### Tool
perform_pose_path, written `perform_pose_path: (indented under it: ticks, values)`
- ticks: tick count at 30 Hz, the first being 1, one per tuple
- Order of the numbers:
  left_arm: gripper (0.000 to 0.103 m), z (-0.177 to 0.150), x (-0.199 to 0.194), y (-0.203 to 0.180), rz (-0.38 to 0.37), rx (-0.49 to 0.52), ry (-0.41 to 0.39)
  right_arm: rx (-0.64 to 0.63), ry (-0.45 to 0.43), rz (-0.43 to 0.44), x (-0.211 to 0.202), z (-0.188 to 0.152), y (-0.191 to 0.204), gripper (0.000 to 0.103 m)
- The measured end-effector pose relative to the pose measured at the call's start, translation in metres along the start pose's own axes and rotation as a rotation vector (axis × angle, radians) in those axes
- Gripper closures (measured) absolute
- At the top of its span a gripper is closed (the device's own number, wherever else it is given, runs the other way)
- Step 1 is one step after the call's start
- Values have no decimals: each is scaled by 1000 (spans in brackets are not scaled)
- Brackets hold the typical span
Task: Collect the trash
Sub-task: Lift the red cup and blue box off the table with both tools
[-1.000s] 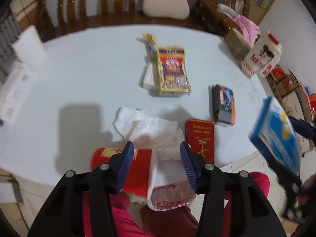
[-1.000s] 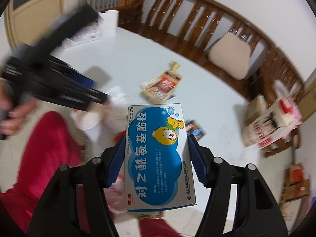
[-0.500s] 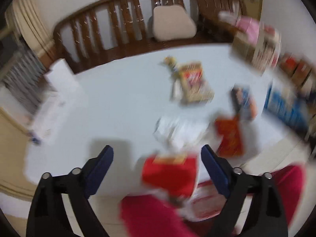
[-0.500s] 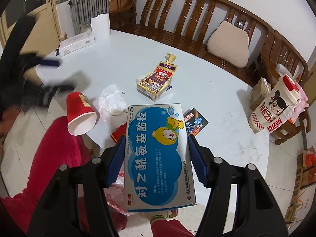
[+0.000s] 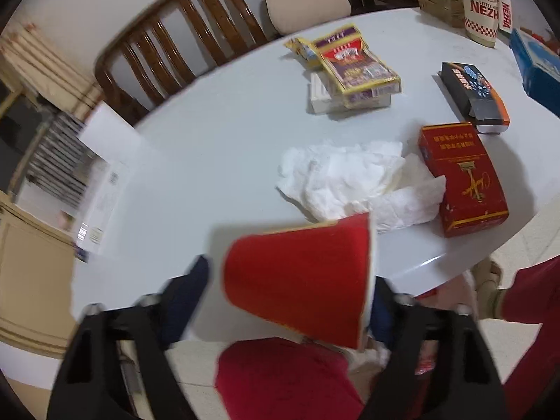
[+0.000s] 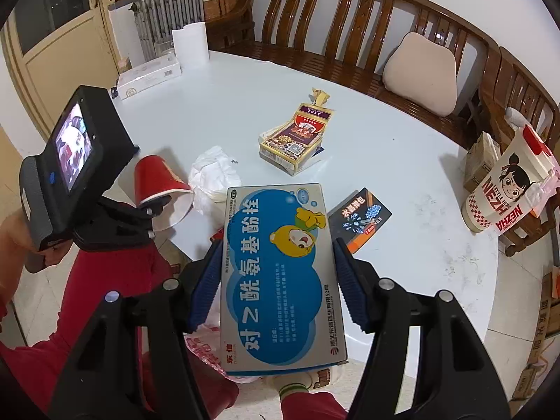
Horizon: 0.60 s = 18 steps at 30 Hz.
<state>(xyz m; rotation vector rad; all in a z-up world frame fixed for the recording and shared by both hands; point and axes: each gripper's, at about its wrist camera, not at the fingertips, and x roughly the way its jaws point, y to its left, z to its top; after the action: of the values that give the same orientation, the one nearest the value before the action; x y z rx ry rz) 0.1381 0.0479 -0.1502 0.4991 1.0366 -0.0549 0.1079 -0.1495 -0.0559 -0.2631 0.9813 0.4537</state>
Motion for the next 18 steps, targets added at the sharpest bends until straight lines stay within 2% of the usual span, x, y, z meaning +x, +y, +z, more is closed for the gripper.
perform_pose_path:
  ticks: [1,2,3,4,5,6,8,10,13,18]
  values:
    - [37,0,0,1,11,-5,-7,0,3,2,1,0,-1,42]
    - [43,1,0,2,16,2,-11,0,6,4,2,0,-1,42]
    - [59,0,-2,3,17,4,-13,-1,9,3,3,0,-2,42]
    - [67,-1,-3,5,4,-1,-8,-4,10,0,3,0,-2,42]
    - [83,0,-3,9,-60,-22,17,-8,11,-5,4,0,-2,42]
    - [87,0,-3,13,-102,-41,35,-11,12,-7,4,1,-2,42]
    - [96,-1,-5,14,-66,-29,30,-11,12,-12,5,2,0,42]
    - [96,-2,-9,14,-68,-30,26,-16,12,-18,5,2,1,42]
    - [96,-2,-18,26,-180,-89,-3,-18,12,-16,5,3,3,42]
    - [100,1,-32,35,-204,-132,-34,-30,6,-23,1,7,9,42]
